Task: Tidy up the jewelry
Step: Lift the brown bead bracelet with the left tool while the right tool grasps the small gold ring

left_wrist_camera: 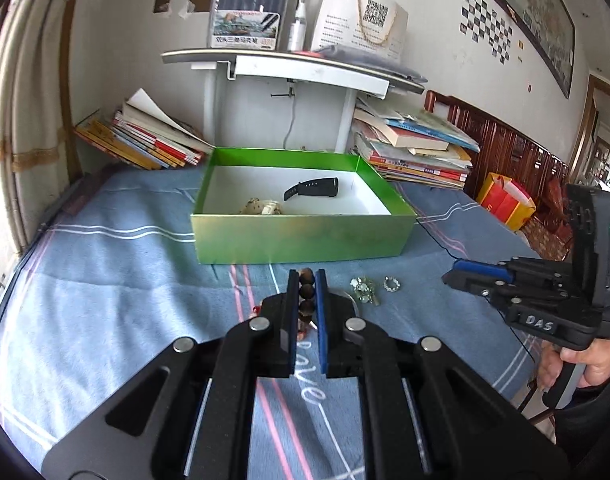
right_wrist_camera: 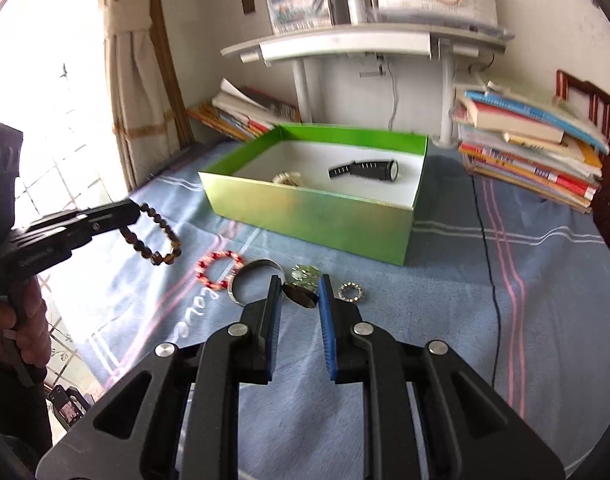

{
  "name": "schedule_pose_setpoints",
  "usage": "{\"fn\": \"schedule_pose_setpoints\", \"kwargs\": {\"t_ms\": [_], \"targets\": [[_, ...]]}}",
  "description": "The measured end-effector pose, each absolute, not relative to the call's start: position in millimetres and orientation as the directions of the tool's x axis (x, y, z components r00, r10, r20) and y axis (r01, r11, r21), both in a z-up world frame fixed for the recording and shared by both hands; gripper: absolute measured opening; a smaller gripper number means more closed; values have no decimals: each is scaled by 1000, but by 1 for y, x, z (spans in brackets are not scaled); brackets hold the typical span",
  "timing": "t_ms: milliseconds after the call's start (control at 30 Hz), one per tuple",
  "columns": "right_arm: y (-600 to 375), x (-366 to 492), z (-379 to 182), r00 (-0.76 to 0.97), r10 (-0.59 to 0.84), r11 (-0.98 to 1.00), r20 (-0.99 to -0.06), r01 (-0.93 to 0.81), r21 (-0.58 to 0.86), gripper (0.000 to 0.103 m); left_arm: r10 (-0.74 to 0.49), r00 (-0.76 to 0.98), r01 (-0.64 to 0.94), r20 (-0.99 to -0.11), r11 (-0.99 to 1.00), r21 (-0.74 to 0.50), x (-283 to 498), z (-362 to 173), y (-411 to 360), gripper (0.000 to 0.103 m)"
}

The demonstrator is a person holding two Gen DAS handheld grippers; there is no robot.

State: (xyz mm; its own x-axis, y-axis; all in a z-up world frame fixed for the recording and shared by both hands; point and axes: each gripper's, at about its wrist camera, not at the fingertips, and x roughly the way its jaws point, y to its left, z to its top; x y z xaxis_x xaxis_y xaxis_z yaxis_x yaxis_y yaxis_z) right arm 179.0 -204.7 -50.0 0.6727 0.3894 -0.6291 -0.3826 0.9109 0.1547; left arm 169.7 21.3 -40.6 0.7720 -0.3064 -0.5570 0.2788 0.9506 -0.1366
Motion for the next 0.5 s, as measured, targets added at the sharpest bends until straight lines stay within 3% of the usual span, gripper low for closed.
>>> {"fn": "schedule_pose_setpoints", "kwargs": {"t_ms": [500], "targets": [[-204,132,-32,714,389,913,-581,-385,138,19,-304,776,276,-553,951,-135,125,-40,32,8]]}}
